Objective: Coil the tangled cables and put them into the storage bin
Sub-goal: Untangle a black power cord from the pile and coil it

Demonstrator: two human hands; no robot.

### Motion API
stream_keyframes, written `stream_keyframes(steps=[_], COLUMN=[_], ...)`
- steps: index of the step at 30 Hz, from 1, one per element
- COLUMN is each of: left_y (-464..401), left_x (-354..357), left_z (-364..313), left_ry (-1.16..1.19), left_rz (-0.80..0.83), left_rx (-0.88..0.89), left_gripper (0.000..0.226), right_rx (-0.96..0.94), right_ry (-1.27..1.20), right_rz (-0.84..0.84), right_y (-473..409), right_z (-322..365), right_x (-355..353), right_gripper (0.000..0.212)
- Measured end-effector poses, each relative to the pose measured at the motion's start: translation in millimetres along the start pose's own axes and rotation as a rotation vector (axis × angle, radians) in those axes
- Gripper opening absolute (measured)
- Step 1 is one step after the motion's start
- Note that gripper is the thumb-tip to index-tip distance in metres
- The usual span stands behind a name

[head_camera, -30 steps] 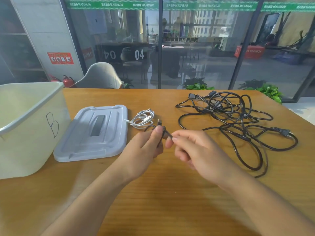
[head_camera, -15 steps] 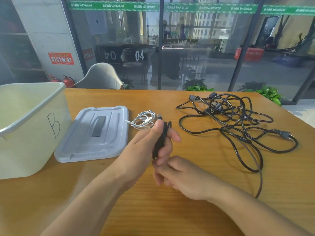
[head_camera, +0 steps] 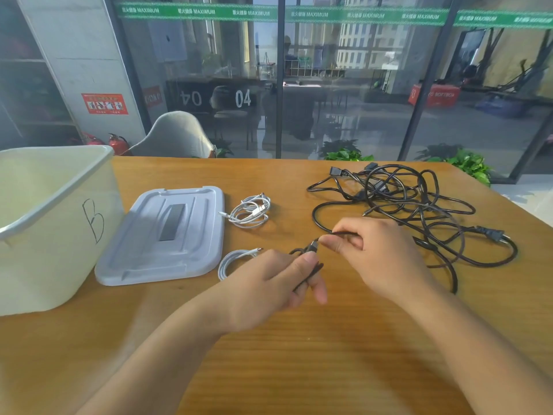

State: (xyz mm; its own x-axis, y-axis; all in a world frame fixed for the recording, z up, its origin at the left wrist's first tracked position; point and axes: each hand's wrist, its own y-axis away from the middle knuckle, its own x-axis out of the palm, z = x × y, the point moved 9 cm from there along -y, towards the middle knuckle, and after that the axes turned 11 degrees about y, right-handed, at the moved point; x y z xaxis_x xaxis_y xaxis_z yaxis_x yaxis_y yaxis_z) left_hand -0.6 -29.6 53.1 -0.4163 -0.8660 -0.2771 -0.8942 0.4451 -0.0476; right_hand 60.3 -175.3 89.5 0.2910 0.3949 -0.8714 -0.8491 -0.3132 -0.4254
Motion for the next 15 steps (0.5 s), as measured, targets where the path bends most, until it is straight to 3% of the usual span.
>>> stream_keyframes(steps=[3,6,11,15], left_y=[-3,-3,-4,-4], left_x=[-6,-19,-34,-40], left_z=[5,2,6,16], left_ry=[-0.076,-0.050,0.067,0.244], left_rz=[-0.121,-0.258,-0.414,-0.445], left_rx=[-0.025,0.026,0.052,0.032], left_gripper=[0.061,0.066,0.066,0.067], right_rx=[-0.048,-0.079,-0.072,-0.114], right_ry=[-0.067,-0.150,-0.381,-0.524], right_rz=[-0.116,-0.130,0.063,0.312], right_y=[9,17,21,32], right_z=[22,38,50,66], right_x=[-11,-15,4,30], right_gripper=[0.031,0.031,0.037,0.034])
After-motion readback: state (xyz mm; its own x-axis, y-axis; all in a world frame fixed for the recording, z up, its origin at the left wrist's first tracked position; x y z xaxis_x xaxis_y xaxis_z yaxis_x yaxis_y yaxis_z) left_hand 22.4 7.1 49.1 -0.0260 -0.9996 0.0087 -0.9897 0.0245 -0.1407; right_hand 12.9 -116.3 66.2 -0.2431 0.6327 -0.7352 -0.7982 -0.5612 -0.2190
